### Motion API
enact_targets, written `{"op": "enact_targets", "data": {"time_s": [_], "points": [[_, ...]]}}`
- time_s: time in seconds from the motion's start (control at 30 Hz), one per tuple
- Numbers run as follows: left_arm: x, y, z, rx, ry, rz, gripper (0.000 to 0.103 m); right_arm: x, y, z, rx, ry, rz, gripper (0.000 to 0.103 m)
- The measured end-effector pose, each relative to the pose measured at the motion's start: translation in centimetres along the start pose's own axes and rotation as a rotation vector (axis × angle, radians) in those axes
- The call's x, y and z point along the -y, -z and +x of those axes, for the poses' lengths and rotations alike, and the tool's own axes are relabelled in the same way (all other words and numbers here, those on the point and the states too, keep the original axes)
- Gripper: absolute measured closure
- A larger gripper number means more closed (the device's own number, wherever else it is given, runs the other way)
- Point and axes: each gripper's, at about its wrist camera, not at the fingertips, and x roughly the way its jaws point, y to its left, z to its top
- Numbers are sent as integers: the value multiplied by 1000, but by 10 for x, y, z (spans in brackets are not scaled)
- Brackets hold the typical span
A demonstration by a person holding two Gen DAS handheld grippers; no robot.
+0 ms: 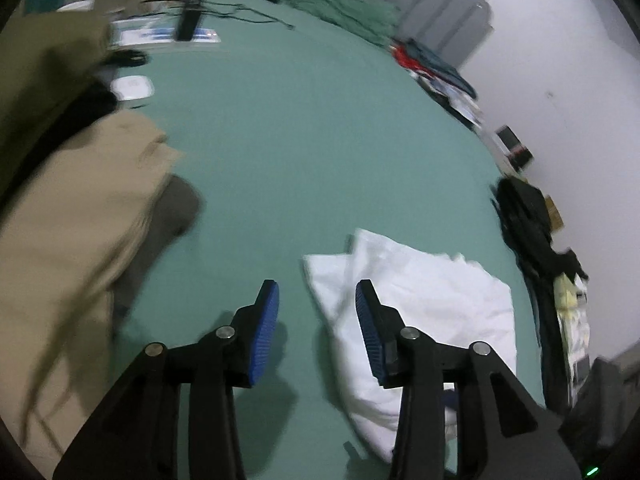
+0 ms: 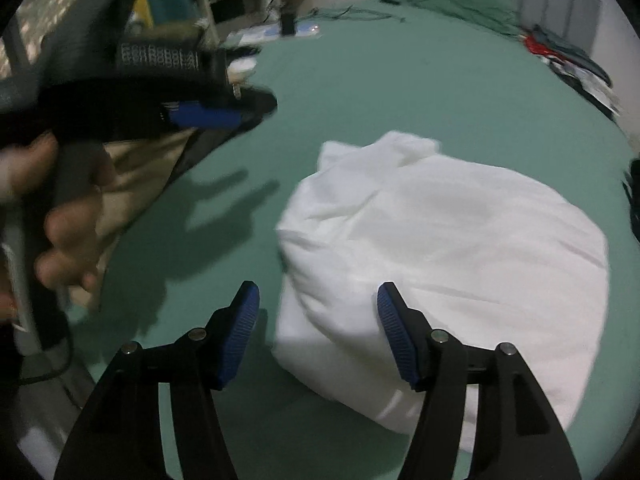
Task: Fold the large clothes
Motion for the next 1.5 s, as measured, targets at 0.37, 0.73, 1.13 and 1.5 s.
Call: {"op": "enact_targets", "data": {"time_s": [0.37, 0.73, 1.13, 1.5], "points": [[60, 42, 77, -205, 51, 230, 59, 76, 32, -49, 94, 126, 214, 41], [7, 12, 52, -31, -22, -54, 59, 127, 58, -59, 108, 197, 359, 41], [69, 57, 93, -255, 86, 226, 89, 155, 64, -53, 117, 229, 423, 41], [36, 42, 23, -97, 42, 199, 98, 149, 55, -52, 125, 225, 394, 40]]}}
